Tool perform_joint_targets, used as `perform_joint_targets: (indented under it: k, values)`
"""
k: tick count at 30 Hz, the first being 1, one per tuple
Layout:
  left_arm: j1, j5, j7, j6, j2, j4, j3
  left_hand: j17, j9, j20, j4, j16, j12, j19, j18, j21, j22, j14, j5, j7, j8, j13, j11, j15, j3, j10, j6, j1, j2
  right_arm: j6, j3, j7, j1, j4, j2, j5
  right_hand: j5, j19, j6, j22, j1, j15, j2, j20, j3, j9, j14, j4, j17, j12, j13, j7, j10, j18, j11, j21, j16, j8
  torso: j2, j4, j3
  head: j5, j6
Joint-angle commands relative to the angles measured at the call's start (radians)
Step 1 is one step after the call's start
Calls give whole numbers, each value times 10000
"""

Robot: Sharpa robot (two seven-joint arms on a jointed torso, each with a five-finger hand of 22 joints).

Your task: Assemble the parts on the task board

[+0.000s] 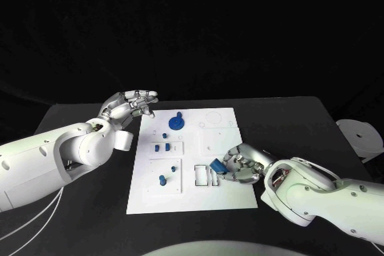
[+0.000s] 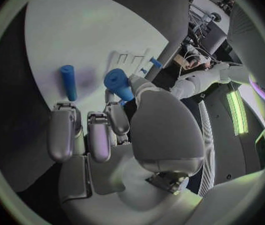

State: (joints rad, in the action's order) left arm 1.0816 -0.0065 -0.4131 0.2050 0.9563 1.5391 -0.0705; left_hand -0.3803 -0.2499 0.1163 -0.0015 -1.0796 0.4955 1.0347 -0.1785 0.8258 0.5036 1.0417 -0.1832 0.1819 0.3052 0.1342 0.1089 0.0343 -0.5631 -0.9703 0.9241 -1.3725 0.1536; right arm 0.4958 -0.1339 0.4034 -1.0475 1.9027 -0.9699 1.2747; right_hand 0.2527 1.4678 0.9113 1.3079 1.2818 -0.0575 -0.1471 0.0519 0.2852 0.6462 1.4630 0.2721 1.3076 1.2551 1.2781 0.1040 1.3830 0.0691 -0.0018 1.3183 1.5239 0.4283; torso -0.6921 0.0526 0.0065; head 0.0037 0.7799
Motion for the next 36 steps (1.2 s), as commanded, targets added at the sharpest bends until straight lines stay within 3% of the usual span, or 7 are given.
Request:
perform_joint_targets:
  k: [1,5,9,11,16,36]
  values:
    - [-5,-27,-34,-198,-29,13,-7,-14,-9,53,-53,-68,28,-42,-58,12,16,-49,-51,-28,-27,15,23,-2,11,61,-70,75,-33,371,-1,-208,-17,49,61,-545,43,215,394,1888,72,-73,294,-75,92,41,818,98,1279,61,18,-298,85,-205,6,25,35,69,2,-8,-7,19,3]
    - [-9,-28,-30,-195,-36,1,-6,-13,-13,52,-68,-70,37,-43,-59,13,18,-52,-54,-30,-27,16,21,-4,2,67,-72,68,-37,289,0,-252,-33,29,174,-617,54,222,446,1897,-19,-76,277,-78,126,49,819,141,1284,74,37,-309,100,-208,-1,41,36,84,17,1,6,39,-11]
    - [-13,-28,-28,-193,-43,-2,-5,-13,-13,52,-68,-70,37,-43,-59,13,18,-52,-54,-30,-27,16,21,-4,2,67,-72,68,-37,-123,0,-270,-39,-54,391,-759,3,223,509,1905,-330,-81,250,-83,147,56,822,183,1296,95,72,-314,128,-208,-5,33,41,87,3,11,-12,36,-15]
    - [-15,-28,-26,-197,-53,-1,-5,-13,-13,52,-68,-70,37,-43,-59,13,18,-52,-54,-30,-27,16,21,-4,2,67,-72,68,-37,-395,-1,-261,-43,-109,554,-851,-83,220,625,1914,-990,-92,350,-89,172,70,823,188,1304,151,149,-338,198,-205,-21,6,43,98,-8,5,-13,49,-19]
    - [-16,-28,-19,-209,-73,-1,-5,-13,-13,52,-68,-70,37,-43,-59,13,18,-52,-54,-30,-27,16,21,-4,2,67,-72,68,-37,-836,-3,-226,-50,-242,884,-940,-232,220,680,1922,-1463,-100,364,-99,149,98,824,195,1309,178,201,-347,231,-202,-29,-13,44,120,-8,-3,-1,28,-2]
    - [-16,-28,-17,-196,-36,28,-5,-13,-18,52,-78,-73,52,-44,-59,15,21,-54,-53,-27,-27,17,23,-4,-1,72,-73,77,-39,-1307,-23,89,-37,-724,1327,-749,-330,209,787,1920,-1783,-129,473,-120,187,145,818,200,1281,366,393,-392,361,-193,-66,-66,33,187,-17,-11,2,82,78]
